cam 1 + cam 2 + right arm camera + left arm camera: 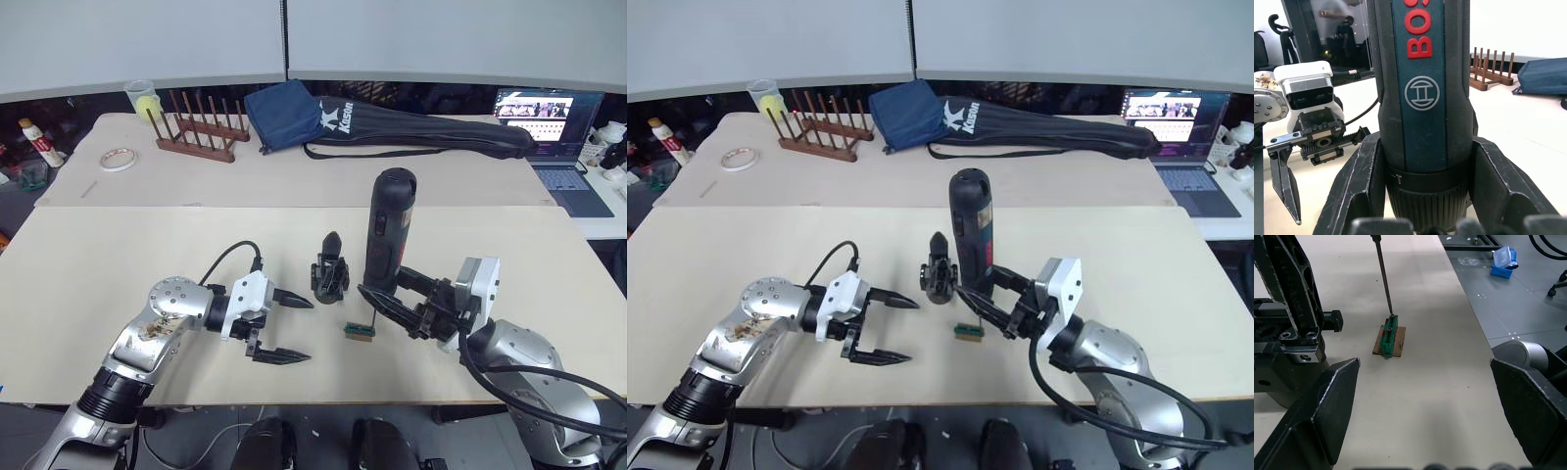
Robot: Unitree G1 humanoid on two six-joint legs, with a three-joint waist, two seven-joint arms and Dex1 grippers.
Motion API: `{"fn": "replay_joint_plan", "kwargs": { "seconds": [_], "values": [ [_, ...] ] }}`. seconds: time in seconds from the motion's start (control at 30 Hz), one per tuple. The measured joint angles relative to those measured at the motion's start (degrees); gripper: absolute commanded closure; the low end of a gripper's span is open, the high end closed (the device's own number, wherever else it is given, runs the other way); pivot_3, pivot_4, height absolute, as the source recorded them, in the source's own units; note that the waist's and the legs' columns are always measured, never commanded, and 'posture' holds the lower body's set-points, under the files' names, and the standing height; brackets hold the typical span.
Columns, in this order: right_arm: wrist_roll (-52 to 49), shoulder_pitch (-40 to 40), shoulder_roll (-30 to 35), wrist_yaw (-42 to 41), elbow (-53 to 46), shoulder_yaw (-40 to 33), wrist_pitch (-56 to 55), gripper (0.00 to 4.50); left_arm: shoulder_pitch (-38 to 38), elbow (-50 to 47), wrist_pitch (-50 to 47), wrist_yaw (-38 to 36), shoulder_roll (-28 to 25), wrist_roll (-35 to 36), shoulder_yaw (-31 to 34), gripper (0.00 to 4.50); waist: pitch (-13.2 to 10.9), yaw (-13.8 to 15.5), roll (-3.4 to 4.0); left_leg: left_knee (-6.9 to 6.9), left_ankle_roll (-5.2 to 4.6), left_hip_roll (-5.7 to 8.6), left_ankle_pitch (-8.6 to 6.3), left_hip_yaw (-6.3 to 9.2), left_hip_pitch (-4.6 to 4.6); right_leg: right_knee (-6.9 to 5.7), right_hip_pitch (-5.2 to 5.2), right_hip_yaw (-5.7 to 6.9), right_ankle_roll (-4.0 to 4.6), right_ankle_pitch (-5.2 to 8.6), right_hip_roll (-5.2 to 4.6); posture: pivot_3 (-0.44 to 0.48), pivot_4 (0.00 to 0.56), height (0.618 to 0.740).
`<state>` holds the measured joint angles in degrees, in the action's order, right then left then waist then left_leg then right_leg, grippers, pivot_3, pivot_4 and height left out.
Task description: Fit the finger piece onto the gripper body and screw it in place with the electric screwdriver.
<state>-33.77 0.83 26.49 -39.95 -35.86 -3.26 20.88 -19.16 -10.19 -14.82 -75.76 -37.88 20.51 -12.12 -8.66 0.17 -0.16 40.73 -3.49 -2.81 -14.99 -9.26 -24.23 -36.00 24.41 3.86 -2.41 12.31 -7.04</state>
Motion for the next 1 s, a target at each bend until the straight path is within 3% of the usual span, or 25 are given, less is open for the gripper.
{"fn": "replay_joint_plan", "kwargs": {
  "seconds": [1.0],
  "values": [
    [1.01, 0.62, -0.02, -0.64, 0.49, 0.14, -0.72, 2.55, -0.17, 0.00, 0.00, -0.11, 0.11, -0.03, 0.00, 0.00, 0.00, 0.00, 0.00, 0.00, 0.00, 0.00, 0.00, 0.00, 0.00, 0.00, 0.00, 0.00, 0.00, 0.00, 0.00, 0.000, 0.150, 0.740]
  ]
}}
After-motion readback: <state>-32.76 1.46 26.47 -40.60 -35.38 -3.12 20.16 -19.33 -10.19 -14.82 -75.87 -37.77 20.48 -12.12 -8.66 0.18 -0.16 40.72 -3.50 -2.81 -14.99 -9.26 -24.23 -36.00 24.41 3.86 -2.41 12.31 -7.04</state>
